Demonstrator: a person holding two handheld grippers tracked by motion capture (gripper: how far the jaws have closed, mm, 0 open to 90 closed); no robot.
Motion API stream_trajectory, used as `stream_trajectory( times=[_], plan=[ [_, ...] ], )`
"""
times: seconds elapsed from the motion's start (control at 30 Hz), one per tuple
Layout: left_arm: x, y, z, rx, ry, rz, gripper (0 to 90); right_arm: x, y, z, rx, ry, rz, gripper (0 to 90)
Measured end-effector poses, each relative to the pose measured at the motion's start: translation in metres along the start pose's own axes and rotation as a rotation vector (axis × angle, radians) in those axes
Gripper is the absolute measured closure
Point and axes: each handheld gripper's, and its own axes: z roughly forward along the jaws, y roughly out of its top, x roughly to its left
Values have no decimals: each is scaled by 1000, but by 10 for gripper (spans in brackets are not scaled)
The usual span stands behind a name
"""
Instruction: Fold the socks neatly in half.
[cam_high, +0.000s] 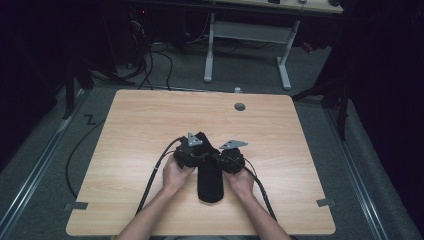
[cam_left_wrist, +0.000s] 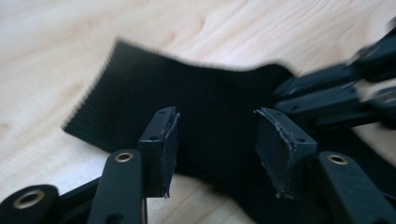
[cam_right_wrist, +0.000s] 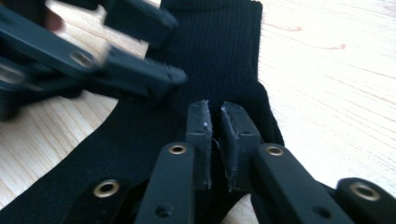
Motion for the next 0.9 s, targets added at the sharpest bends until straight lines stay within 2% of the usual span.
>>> stream_trajectory(
  times=[0.03, 0.1, 0.2, 0.33, 0.4, 0.47, 0.5, 0.63, 0.77, 0.83, 0.87, 0.9],
  plan=[
    [3, -3, 3, -11, 2, -4, 497, -1, 0, -1, 1, -5, -2, 788],
    [3, -3, 3, -9, 16, 20, 511, -4, -1, -2, 0, -16, -1, 787],
    [3, -1, 4, 2, 17, 27, 511, -9, -4, -5, 1, -28, 9, 786],
    [6, 2, 1, -7, 1, -7, 475, -12, -7, -8, 7, -40, 13, 753],
    [11, 5, -1, -5, 5, -33, 473, -14, -7, -11, 2, -25, 36, 723],
    [14, 6, -3, -11, 11, -39, 462, -12, -7, -14, -2, -27, 26, 715],
    [20, 8, -8, -30, 19, -62, 459, -5, -8, -19, -18, -32, -10, 691],
    [32, 15, -11, -14, 40, -78, 448, 1, -12, -22, -34, -19, -56, 659],
    [41, 21, -11, 5, 44, -91, 449, -1, -16, -21, -30, -17, -49, 643],
    [49, 27, -10, -5, 70, -102, 479, -2, -21, -16, -13, -14, -56, 629],
    [49, 27, -10, -5, 70, -102, 492, -2, -21, -16, -13, -14, -56, 629],
    [54, 32, -9, -6, 92, -110, 497, -2, -21, -15, -16, -12, -56, 629]
  ],
)
